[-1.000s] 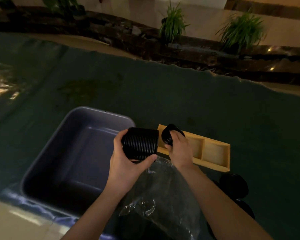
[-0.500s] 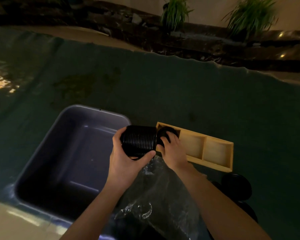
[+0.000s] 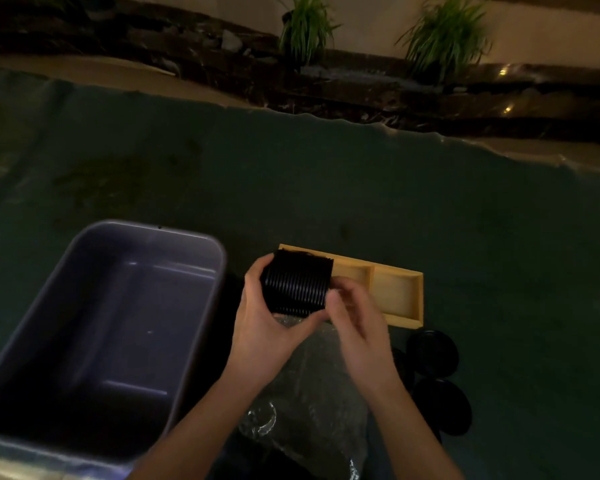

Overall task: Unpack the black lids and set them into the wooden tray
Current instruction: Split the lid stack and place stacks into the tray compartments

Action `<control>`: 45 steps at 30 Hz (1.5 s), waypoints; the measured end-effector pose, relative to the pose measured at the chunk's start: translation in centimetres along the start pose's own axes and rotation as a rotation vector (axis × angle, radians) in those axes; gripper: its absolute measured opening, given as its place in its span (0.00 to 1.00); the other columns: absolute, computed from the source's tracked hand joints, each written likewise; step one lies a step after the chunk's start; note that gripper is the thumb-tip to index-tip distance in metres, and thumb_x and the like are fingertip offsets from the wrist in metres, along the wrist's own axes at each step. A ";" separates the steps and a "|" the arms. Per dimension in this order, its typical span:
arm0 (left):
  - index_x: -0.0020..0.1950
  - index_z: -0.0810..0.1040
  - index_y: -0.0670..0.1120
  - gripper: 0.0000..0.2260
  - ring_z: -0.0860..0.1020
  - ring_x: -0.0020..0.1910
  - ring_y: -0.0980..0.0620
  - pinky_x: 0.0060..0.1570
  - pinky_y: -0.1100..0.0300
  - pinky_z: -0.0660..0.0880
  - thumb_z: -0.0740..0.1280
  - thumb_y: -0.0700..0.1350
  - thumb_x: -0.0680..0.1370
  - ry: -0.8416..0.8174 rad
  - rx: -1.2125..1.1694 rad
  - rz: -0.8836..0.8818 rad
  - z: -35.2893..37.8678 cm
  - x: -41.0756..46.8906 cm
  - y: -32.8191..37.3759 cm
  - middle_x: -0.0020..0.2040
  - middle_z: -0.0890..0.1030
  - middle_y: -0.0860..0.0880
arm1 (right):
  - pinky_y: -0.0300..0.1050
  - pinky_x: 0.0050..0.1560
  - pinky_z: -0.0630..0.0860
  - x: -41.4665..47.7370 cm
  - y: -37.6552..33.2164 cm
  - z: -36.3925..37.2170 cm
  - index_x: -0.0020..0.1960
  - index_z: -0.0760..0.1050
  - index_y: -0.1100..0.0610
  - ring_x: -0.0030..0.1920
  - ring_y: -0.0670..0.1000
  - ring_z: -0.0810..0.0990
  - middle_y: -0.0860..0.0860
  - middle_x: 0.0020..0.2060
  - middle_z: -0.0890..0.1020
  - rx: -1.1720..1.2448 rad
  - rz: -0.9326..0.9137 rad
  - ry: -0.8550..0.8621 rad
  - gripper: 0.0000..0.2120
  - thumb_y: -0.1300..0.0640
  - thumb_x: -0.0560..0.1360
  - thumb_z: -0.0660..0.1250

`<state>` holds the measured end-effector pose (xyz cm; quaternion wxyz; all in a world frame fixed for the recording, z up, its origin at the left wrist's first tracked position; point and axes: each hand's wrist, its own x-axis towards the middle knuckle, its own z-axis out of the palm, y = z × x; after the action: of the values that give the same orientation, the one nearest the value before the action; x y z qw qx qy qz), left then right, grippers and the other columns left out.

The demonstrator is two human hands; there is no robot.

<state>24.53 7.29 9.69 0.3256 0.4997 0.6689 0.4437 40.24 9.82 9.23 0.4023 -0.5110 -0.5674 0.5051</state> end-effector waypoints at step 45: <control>0.66 0.69 0.69 0.34 0.75 0.65 0.67 0.48 0.69 0.81 0.81 0.43 0.70 -0.073 -0.165 0.012 2.8 0.8 -0.5 0.62 0.74 0.68 | 0.52 0.66 0.77 7.2 9.4 -3.3 0.68 0.76 0.57 0.66 0.56 0.79 0.54 0.65 0.82 -0.845 -0.075 0.032 0.22 0.53 0.76 0.74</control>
<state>26.57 8.71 8.17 0.3875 0.4909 0.6146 0.4807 44.00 17.19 0.09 0.1842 -0.6178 -0.7364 0.2050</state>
